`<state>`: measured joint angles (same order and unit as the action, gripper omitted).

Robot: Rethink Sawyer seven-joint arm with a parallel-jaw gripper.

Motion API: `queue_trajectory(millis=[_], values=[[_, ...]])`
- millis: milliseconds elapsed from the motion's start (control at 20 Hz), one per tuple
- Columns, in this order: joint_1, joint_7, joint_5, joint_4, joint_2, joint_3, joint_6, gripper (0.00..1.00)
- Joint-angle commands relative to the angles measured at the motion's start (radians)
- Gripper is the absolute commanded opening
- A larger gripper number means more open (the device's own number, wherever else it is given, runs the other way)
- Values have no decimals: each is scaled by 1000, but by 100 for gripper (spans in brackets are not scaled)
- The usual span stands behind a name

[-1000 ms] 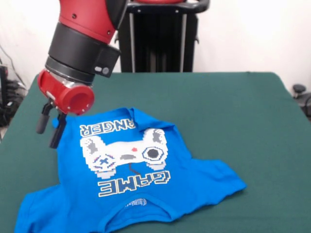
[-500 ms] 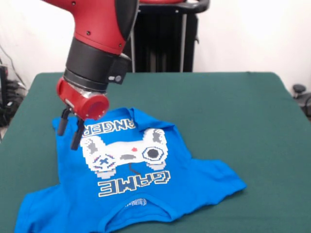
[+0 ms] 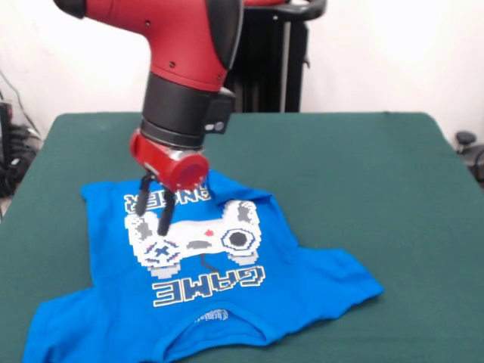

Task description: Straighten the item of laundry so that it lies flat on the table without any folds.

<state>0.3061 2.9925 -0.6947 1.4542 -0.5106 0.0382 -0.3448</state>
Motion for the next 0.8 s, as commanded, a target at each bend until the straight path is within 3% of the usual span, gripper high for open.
queue_trajectory(millis=[50, 800], values=[[13, -165, 58, 140, 83, 159, -108, 100], [-20, -113, 113, 208, 41, 128, -186, 100]])
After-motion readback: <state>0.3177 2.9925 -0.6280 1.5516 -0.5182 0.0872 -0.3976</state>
